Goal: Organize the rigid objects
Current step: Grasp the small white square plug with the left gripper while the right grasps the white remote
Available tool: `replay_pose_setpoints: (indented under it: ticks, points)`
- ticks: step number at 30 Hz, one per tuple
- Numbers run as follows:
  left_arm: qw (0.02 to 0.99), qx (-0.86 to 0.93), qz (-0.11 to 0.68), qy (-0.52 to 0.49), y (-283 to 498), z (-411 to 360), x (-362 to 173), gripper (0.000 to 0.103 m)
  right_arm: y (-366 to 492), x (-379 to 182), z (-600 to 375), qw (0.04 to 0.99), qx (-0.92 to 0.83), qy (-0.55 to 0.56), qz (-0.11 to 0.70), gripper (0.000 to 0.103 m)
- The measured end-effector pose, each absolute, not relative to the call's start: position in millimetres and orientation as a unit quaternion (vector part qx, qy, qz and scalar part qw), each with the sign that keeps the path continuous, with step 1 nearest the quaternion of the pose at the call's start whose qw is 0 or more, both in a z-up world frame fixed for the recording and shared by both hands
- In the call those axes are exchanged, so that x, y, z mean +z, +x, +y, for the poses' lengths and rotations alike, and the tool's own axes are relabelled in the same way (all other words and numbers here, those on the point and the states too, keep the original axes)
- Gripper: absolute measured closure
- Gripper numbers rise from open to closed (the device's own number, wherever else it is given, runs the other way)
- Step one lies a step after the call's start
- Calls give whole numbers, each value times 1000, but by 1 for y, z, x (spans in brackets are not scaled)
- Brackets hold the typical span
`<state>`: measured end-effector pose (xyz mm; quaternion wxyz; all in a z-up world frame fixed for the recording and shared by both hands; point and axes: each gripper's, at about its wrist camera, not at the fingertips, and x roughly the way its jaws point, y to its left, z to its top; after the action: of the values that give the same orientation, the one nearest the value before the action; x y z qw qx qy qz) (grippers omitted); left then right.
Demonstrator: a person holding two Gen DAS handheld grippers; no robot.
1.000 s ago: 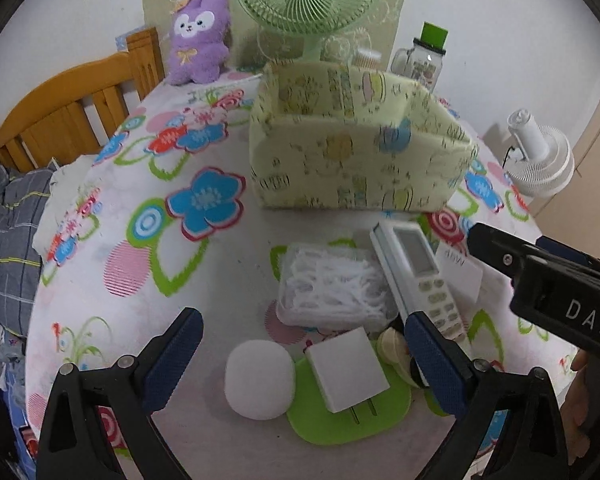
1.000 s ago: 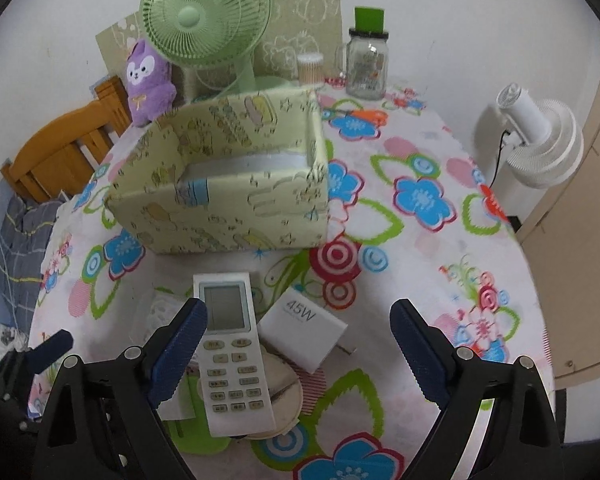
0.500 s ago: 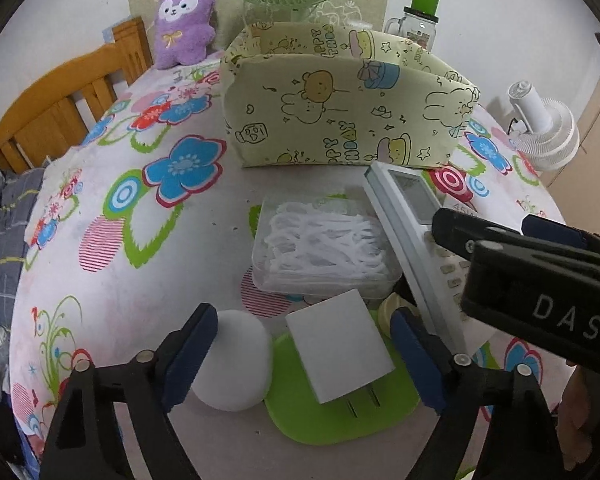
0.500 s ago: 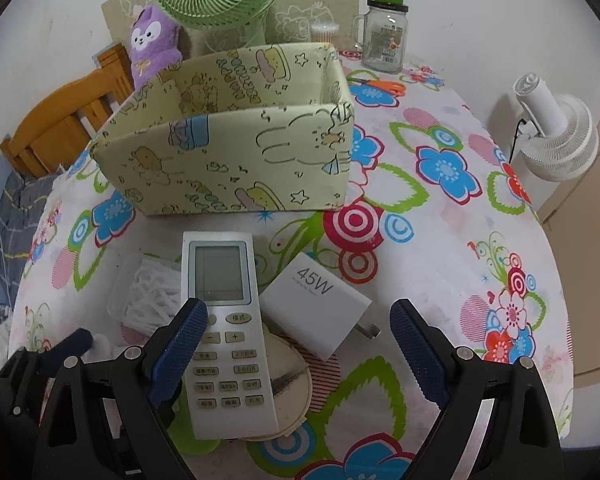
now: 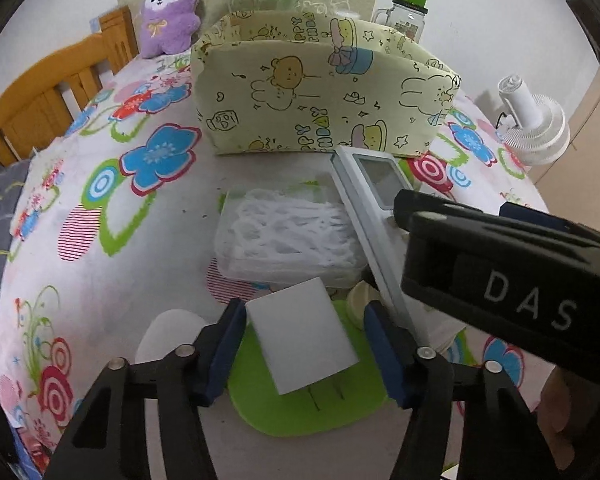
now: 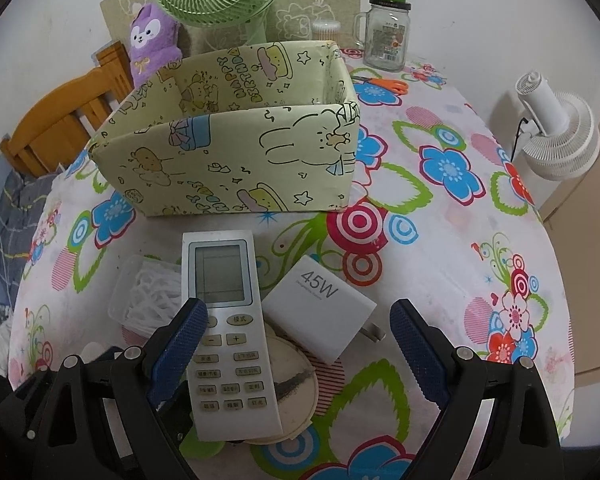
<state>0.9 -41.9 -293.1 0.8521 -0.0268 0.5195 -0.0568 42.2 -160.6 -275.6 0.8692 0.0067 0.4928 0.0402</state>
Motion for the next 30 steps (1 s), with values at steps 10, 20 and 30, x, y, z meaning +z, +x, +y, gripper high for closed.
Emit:
replay_pose_setpoints:
  ticks: [10, 20, 30]
  points:
    - [849, -74, 522, -35, 3, -37, -291, 58, 41, -278, -145, 865, 61, 10, 497, 15]
    - [850, -60, 523, -23, 14, -16, -291, 58, 36, -288, -121, 858, 73, -4, 509, 37]
    - [848, -68, 526, -14, 19, -18, -286, 59, 37, -285, -119, 855, 65, 14, 514, 53]
